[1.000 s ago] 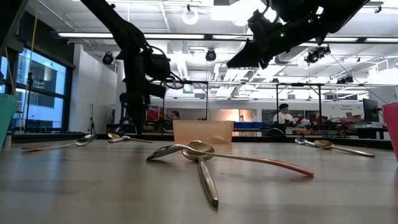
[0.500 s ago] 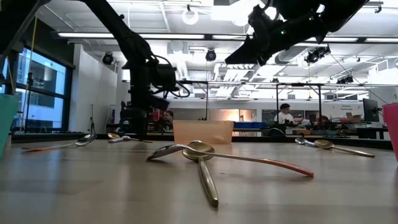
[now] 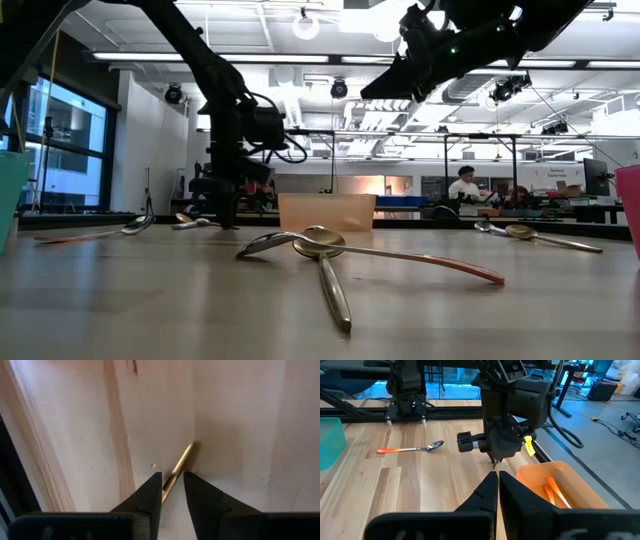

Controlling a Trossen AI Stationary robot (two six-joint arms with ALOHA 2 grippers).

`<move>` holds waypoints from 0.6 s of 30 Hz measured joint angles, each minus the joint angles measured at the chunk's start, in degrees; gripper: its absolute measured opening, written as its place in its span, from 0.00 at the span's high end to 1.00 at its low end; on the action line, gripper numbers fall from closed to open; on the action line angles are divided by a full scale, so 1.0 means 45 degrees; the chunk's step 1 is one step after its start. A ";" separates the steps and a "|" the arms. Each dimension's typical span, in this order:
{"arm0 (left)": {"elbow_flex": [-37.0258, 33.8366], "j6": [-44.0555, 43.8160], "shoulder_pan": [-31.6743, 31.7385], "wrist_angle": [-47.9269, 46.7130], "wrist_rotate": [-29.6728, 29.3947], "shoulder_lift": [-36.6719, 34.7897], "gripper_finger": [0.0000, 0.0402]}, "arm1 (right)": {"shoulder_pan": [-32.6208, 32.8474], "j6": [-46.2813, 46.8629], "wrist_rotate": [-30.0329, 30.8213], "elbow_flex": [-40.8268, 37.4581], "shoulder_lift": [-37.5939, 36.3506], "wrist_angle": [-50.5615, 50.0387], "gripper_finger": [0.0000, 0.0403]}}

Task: Sort silverware by color (type)
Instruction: Put the golden spoon into the bin

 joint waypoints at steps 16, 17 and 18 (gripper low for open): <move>-0.0078 0.1109 -0.0767 0.0007 -0.1480 -0.0348 0.99 | 0.0000 -0.0164 0.0005 0.0000 0.0000 0.0500 1.00; -0.0078 0.1018 -0.0840 0.0002 -0.1513 -0.0472 1.00 | 0.0000 -0.0247 0.0005 0.0000 0.0000 0.0520 1.00; -0.0074 0.0852 -0.0915 -0.0003 -0.1554 -0.0647 1.00 | 0.0000 -0.0293 0.0005 0.0000 0.0000 0.0520 1.00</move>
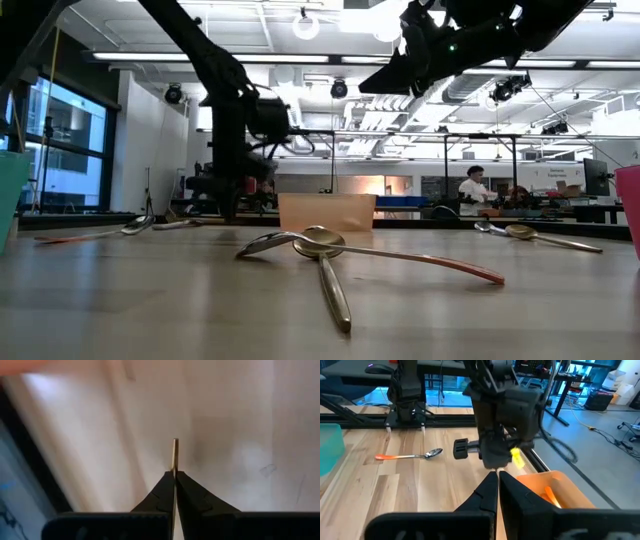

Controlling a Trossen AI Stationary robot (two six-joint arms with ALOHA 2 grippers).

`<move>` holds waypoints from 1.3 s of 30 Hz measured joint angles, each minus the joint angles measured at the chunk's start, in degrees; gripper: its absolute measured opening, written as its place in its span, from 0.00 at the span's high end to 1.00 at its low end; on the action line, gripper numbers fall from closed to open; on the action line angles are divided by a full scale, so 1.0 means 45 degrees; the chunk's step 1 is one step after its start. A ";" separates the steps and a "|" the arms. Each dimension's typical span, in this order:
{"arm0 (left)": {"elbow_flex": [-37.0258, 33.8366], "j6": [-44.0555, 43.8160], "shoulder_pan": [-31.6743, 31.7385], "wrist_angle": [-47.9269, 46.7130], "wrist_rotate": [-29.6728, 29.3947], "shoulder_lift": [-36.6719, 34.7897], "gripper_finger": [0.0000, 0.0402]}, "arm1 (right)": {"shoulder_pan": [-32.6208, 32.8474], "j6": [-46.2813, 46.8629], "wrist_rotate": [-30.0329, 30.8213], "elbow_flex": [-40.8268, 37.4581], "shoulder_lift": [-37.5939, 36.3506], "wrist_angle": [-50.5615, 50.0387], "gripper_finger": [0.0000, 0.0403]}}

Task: Sort silverware by color (type)
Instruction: Put the golden spoon into the bin, then put the golden spoon into the green bin

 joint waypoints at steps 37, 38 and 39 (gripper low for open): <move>-0.0713 -0.6662 -0.1522 -0.3754 0.2485 -0.3824 0.82 | 0.0000 -0.0271 -0.0389 0.0005 -0.0010 0.0141 1.00; -0.0777 -0.6484 -0.1283 -0.3745 0.2521 -0.3545 0.80 | 0.0000 -0.0333 -0.0389 0.0005 -0.0010 0.0136 1.00; -0.0828 -0.6311 -0.1052 -0.3701 0.2516 -0.3297 0.78 | 0.0000 -0.0365 -0.0389 0.0005 -0.0010 0.0141 1.00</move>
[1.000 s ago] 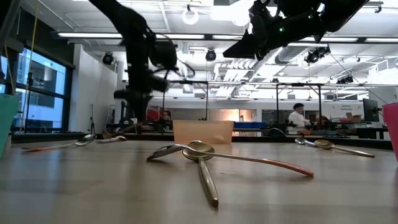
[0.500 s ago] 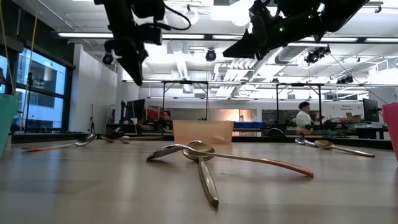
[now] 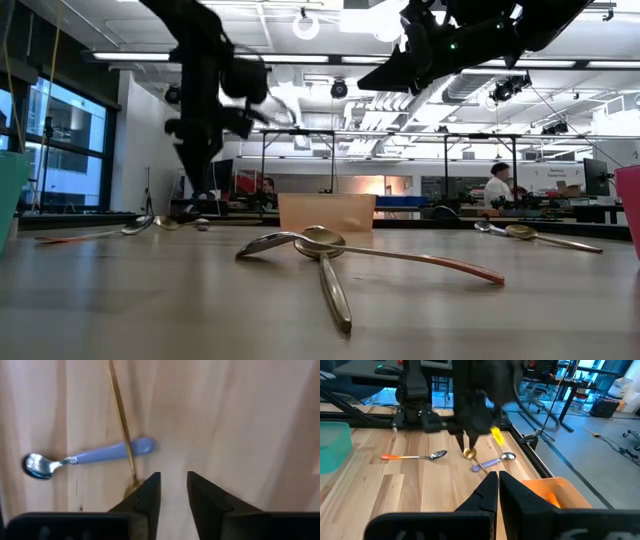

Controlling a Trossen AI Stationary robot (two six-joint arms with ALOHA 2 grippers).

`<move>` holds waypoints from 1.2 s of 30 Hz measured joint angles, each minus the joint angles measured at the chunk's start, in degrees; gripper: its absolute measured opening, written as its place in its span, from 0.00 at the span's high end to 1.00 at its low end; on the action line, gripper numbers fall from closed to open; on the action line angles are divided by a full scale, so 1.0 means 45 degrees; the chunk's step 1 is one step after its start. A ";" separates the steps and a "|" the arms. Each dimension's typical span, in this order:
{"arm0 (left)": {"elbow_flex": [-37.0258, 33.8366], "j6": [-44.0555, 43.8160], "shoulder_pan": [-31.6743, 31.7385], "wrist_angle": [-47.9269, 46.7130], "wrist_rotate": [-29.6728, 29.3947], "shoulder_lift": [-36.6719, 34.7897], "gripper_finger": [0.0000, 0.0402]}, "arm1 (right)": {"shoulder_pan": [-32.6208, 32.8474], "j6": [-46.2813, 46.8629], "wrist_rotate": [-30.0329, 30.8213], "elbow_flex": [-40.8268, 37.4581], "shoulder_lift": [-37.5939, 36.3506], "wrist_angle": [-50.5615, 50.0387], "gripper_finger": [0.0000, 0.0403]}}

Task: Sort silverware by color (type)
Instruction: Put the golden spoon into the green bin

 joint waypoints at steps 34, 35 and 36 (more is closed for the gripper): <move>-0.0146 0.0529 0.1713 0.1744 -0.0065 0.2818 0.98 | 0.0000 -0.0255 0.0000 0.0000 -0.0005 -0.0141 1.00; -0.0157 0.0528 0.1681 0.1852 -0.0195 0.2734 0.97 | 0.0000 -0.0255 0.0000 0.0000 -0.0005 -0.0141 1.00; -0.0161 0.0523 0.1622 0.1983 -0.0349 0.2591 0.97 | 0.0000 -0.0255 0.0000 0.0000 -0.0005 -0.0136 1.00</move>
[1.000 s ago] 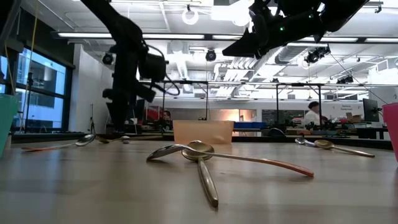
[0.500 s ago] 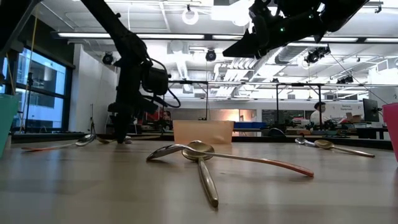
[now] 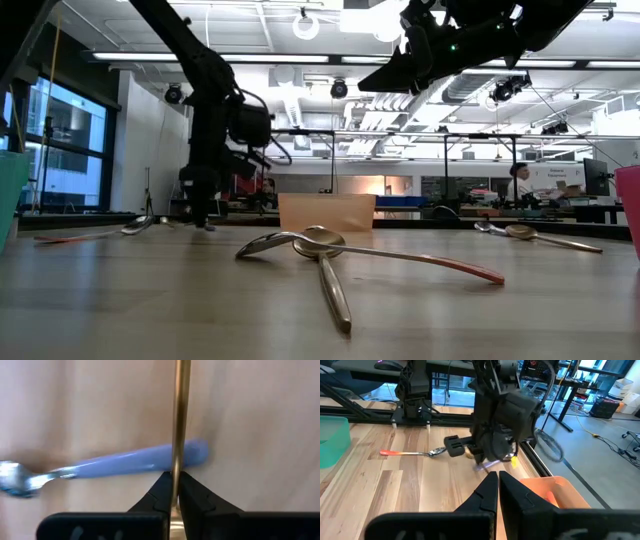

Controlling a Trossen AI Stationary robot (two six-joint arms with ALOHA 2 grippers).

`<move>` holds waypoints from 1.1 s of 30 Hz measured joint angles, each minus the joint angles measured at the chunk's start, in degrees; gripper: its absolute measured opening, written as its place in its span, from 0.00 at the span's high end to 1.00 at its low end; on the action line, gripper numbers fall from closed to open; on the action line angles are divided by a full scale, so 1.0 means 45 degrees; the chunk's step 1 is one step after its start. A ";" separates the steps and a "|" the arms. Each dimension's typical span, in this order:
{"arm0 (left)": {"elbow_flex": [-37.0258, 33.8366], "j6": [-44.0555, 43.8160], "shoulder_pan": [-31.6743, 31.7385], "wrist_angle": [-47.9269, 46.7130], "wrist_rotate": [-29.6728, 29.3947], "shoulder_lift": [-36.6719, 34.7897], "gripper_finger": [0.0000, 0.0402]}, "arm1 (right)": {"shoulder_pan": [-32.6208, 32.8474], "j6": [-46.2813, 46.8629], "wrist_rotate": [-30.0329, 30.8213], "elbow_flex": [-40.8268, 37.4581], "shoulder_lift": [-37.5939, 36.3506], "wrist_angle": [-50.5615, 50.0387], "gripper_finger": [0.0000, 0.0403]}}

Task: Sort silverware by color (type)
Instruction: Put the golden spoon into the green bin

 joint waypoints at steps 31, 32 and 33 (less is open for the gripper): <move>0.0037 -0.0935 -1.3896 -0.5195 -0.0397 -0.5633 0.99 | 0.0000 -0.0005 0.0000 0.0000 0.0000 0.0029 1.00; 0.0073 -0.0935 -1.4452 -0.5185 -0.0716 -0.5423 0.99 | 0.0000 0.0000 0.0005 0.0000 0.0000 0.0024 1.00; 0.0112 -0.0839 -1.4996 -0.5163 -0.0973 -0.5189 0.99 | 0.0000 0.0021 0.0000 0.0000 0.0000 0.0019 1.00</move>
